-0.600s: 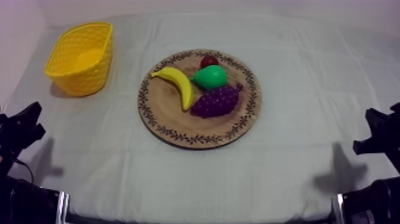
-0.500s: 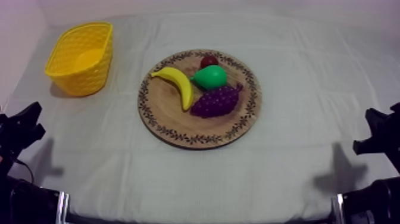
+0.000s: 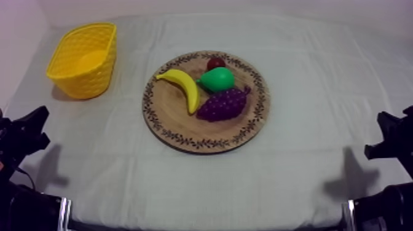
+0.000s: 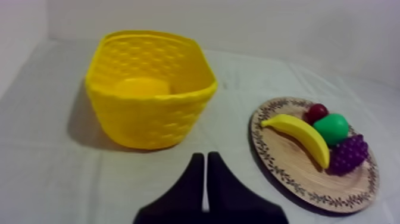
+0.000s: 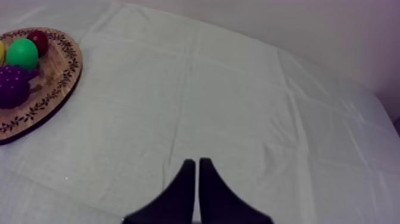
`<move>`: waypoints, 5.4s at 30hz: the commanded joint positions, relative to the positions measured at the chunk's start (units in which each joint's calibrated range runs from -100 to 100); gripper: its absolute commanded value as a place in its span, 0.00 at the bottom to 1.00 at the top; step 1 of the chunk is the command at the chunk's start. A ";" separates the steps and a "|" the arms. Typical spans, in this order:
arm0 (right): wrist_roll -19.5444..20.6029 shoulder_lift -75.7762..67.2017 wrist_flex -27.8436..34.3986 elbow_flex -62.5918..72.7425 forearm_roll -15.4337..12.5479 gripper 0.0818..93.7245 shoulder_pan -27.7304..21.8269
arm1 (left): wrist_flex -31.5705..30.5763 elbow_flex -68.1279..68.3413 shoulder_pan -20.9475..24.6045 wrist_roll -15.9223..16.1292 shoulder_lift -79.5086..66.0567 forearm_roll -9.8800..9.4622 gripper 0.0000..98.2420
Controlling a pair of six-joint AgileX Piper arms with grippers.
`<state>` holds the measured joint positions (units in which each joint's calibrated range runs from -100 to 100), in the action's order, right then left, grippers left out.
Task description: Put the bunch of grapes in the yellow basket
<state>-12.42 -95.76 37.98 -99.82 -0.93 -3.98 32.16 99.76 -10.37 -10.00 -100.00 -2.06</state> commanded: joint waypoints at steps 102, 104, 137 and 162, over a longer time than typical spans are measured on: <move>-0.01 0.00 0.00 0.04 -0.02 0.00 -0.01 | 61.89 -119.70 -30.95 20.36 124.03 -2.47 0.38; -0.01 0.00 0.00 0.04 -0.02 0.00 -0.01 | 61.78 -119.76 -30.88 20.21 124.08 -2.47 0.39; -0.01 0.00 0.00 0.04 -0.02 0.00 -0.01 | 57.12 -112.18 -30.58 20.98 126.73 -2.05 0.98; -0.01 0.00 0.00 0.04 -0.02 0.00 -0.01 | 54.81 -123.57 -28.40 22.50 143.55 -1.21 0.96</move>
<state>-12.38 -95.76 37.98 -99.82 -0.93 -3.98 86.98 -23.46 -38.77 12.49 43.06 -3.29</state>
